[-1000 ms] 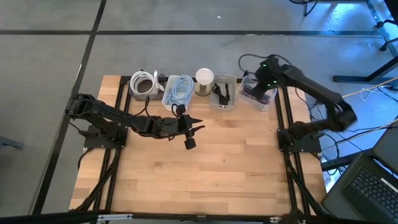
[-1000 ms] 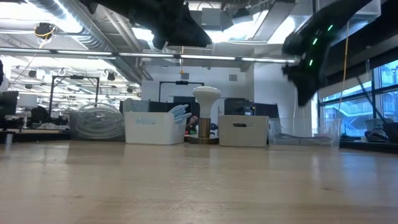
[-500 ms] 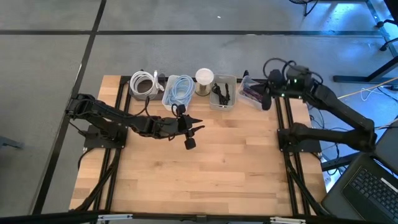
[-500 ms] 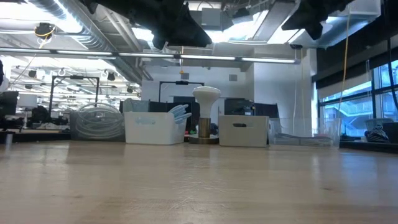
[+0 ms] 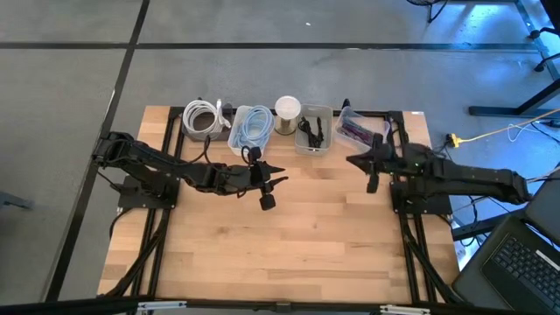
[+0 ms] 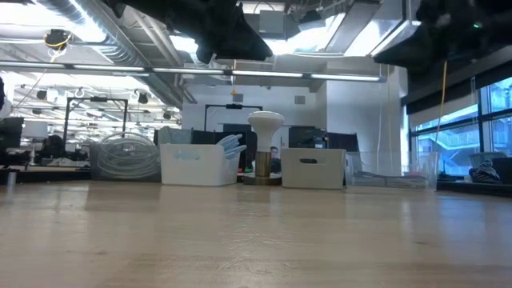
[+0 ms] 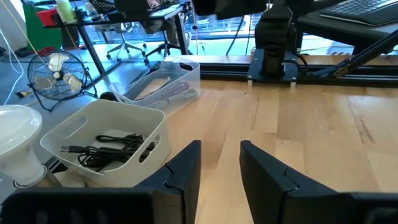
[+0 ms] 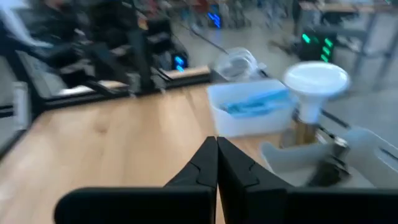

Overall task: Pick & Place USB Port
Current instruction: Return to Home Position

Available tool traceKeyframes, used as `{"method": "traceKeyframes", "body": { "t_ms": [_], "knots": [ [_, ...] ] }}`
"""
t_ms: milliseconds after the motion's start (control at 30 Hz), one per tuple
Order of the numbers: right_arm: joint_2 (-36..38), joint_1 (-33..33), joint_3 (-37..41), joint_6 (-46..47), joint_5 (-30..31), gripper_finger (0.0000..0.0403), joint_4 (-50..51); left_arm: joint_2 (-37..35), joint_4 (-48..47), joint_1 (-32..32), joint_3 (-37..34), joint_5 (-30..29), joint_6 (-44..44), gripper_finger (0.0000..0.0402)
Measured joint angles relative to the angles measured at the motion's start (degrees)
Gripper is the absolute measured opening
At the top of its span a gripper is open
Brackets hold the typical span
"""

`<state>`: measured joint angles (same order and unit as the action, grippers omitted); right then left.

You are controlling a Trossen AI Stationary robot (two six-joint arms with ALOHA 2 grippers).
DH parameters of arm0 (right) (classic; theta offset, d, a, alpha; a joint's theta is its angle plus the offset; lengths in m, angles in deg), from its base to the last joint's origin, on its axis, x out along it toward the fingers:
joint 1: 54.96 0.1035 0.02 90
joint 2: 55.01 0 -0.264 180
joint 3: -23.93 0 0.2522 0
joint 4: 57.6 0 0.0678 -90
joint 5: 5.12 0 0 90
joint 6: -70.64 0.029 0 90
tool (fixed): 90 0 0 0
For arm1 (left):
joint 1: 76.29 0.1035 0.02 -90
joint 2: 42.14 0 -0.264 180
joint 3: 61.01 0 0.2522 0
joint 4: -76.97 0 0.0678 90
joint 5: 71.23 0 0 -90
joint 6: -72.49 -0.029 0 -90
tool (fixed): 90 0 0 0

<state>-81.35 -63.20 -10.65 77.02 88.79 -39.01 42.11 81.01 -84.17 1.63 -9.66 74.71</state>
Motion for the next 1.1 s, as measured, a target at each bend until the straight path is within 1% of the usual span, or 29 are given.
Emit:
{"method": "traceKeyframes", "body": {
  "t_ms": [167,267,433,567,600,667,733,900,1000,1100],
  "knots": [
    [8.8,2.1,8.2,-0.9,-4.2,0.0001,-7.7,0.0,0.0,0.0,0.0,0.0,0.0,0.0100],
    [13.1,2.5,11.4,-2.3,-7.4,0.0001,-11.9,0.0,0.0,0.0,0.0,0.0,0.0,0.0102],
    [18.0,2.5,14.5,-5.3,-16.4,0.0001,-13.1,0.0,0.0,0.0,0.0,0.0,0.0,0.0104],
    [21.8,2.5,18.7,-3.2,-19.8,0.0006,-13.3,0.0,0.0,0.0,0.0,0.0,0.0,0.0101],
    [22.7,2.5,19.8,-1.8,-20.0,0.0006,-14.3,0.0,0.0,0.0,0.0,0.0,0.0,0.0100],
    [24.5,2.5,20.5,1.2,-20.2,0.0007,-12.2,0.0,0.0,0.0,0.0,0.0,0.0,0.0100],
    [25.6,2.5,20.5,2.1,-20.2,0.0008,-10.6,0.0,0.0,0.0,0.0,0.0,0.0,0.0100],
    [26.3,2.5,20.5,1.7,-20.5,0.0008,-10.2,0.0,0.0,0.0,0.0,0.0,0.0,0.0098],
    [26.3,2.5,20.5,-0.4,-18.7,0.0009,-8.7,0.0,0.0,0.0,0.0,0.0,0.0,0.0100],
    [25.8,2.5,20.5,-2.6,-18.7,0.0009,-8.6,0.0,0.0,0.0,0.0,0.0,0.0,0.0102]
  ]
}}
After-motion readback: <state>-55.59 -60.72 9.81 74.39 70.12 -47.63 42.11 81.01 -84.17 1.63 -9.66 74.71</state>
